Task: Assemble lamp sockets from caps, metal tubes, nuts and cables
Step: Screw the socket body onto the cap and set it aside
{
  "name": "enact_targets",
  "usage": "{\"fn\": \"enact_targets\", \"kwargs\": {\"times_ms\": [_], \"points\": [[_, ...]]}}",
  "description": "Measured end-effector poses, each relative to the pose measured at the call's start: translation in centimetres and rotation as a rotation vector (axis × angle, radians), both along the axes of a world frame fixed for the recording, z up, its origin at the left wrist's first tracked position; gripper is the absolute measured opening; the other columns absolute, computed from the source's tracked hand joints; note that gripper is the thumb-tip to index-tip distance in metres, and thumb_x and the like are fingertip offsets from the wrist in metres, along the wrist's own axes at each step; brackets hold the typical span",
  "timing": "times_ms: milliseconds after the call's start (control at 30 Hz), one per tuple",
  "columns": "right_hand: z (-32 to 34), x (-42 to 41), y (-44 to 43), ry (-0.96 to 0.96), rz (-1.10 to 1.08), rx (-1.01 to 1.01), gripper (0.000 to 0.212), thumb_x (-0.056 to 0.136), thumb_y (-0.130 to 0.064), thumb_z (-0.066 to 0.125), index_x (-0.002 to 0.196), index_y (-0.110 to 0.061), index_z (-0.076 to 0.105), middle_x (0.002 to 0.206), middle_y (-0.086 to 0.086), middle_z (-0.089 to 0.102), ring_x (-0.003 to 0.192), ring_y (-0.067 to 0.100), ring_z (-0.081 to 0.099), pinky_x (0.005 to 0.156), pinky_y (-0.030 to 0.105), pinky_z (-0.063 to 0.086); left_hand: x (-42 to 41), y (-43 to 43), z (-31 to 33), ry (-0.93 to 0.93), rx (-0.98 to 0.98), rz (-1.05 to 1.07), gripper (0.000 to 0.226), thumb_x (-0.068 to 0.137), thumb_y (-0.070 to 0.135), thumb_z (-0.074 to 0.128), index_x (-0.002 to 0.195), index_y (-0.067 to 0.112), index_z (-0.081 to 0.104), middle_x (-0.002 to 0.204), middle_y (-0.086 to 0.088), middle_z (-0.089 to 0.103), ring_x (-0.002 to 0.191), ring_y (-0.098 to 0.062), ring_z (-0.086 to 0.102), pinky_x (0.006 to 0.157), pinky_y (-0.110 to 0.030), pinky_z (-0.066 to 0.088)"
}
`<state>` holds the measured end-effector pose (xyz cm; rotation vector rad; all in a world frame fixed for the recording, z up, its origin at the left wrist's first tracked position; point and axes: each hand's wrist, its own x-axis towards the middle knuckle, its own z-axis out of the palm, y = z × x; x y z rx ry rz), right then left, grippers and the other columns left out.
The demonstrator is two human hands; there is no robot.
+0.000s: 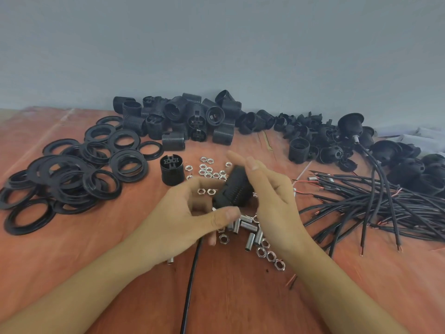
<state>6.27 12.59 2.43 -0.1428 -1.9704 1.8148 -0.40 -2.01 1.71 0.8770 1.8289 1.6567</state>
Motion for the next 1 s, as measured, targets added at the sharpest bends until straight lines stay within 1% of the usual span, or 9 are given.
{"fn": "enact_targets", "kwargs": {"times_ms": [67, 133, 233, 300, 433, 633, 867, 933, 1000], "points": [[0.3, 0.0, 0.4, -0.061, 0.032, -0.089, 0.028, 0.088, -0.039, 0.050, 0.101, -0.034, 0.075, 0.099, 0.018, 0.064, 0.083, 0.022, 0.057, 0.074, 0.037, 0.050, -0.2, 0.0, 0.2, -0.062, 0.039, 0.082, 0.054, 0.062, 0.043, 0.076, 0.105, 0.015, 0.059, 0.065, -0.009, 0.070, 0.045, -0.016, 0.059, 0.040, -0.018, 0.041], [0.5, 0.0, 0.8, -0.086, 0.033, -0.117, 0.025, 0.087, -0.039, 0.055, 0.091, -0.031, 0.078, 0.085, 0.015, 0.062, 0.072, 0.026, 0.051, 0.064, 0.040, 0.045, -0.3, 0.0, 0.4, -0.074, 0.073, 0.090, 0.045, 0.065, 0.042, 0.072, 0.096, 0.011, 0.064, 0.065, -0.013, 0.070, 0.043, -0.017, 0.059, 0.035, -0.020, 0.041], [0.6, -0.1, 1.0, -0.102, 0.022, -0.142, 0.030, 0.085, -0.041, 0.064, 0.083, -0.012, 0.071, 0.069, 0.009, 0.058, 0.049, 0.017, 0.044, 0.041, 0.023, 0.039, -0.3, -0.1, 0.6, -0.116, 0.102, 0.047, 0.036, 0.071, 0.042, 0.068, 0.090, 0.012, 0.073, 0.067, -0.016, 0.070, 0.046, -0.019, 0.061, 0.037, -0.021, 0.043], [0.7, -0.1, 1.1, -0.151, 0.054, -0.221, 0.032, 0.087, -0.040, 0.068, 0.079, -0.011, 0.061, 0.066, 0.009, 0.056, 0.041, 0.012, 0.038, 0.035, 0.018, 0.032, -0.2, -0.1, 0.8, -0.155, 0.111, -0.003, 0.034, 0.072, 0.041, 0.067, 0.094, 0.015, 0.076, 0.070, -0.016, 0.070, 0.050, -0.019, 0.063, 0.041, -0.020, 0.046], [0.9, 0.0, 0.8, -0.234, 0.081, -0.309, 0.025, 0.095, -0.038, 0.057, 0.085, -0.016, 0.058, 0.063, 0.005, 0.051, 0.036, 0.007, 0.030, 0.034, 0.014, 0.023, -0.2, -0.2, 0.8, -0.176, 0.115, -0.080, 0.030, 0.075, 0.031, 0.069, 0.101, 0.018, 0.075, 0.072, -0.014, 0.072, 0.058, -0.020, 0.068, 0.047, -0.020, 0.050], [0.5, -0.1, -0.3, -0.299, -0.056, -0.157, 0.040, 0.102, -0.043, 0.041, 0.074, -0.023, 0.062, 0.060, -0.004, 0.055, 0.037, 0.001, 0.041, 0.035, 0.015, 0.031, -0.1, -0.1, 0.6, -0.095, 0.074, -0.077, 0.023, 0.079, 0.029, 0.066, 0.098, 0.019, 0.076, 0.072, -0.015, 0.073, 0.061, -0.025, 0.072, 0.051, -0.022, 0.054], [0.4, -0.1, -0.6, -0.371, -0.131, -0.210, 0.045, 0.102, -0.047, 0.037, 0.074, -0.021, 0.062, 0.054, -0.007, 0.055, 0.037, 0.003, 0.043, 0.034, 0.016, 0.030, -0.1, -0.1, 0.1, -0.012, 0.068, -0.041, 0.024, 0.079, 0.035, 0.067, 0.096, 0.022, 0.077, 0.079, -0.010, 0.075, 0.069, -0.026, 0.074, 0.057, -0.024, 0.058], [0.8, 0.1, -0.3, -0.424, -0.073, -0.334, 0.042, 0.102, -0.050, 0.039, 0.085, -0.017, 0.061, 0.056, -0.005, 0.054, 0.034, 0.003, 0.037, 0.032, 0.014, 0.026, -0.4, -0.1, 0.4, -0.058, 0.058, -0.046, 0.025, 0.078, 0.035, 0.067, 0.095, 0.022, 0.079, 0.079, -0.012, 0.075, 0.069, -0.025, 0.074, 0.057, -0.023, 0.057], [1.5, 0.1, 0.1, -0.452, 0.061, -0.556, 0.034, 0.101, -0.044, 0.044, 0.095, -0.015, 0.062, 0.065, -0.001, 0.055, 0.037, 0.004, 0.032, 0.030, 0.014, 0.022, -0.8, -0.3, 0.7, -0.174, 0.058, -0.052, 0.028, 0.074, 0.039, 0.067, 0.092, 0.020, 0.079, 0.078, -0.014, 0.074, 0.067, -0.023, 0.073, 0.056, -0.021, 0.056]]}}
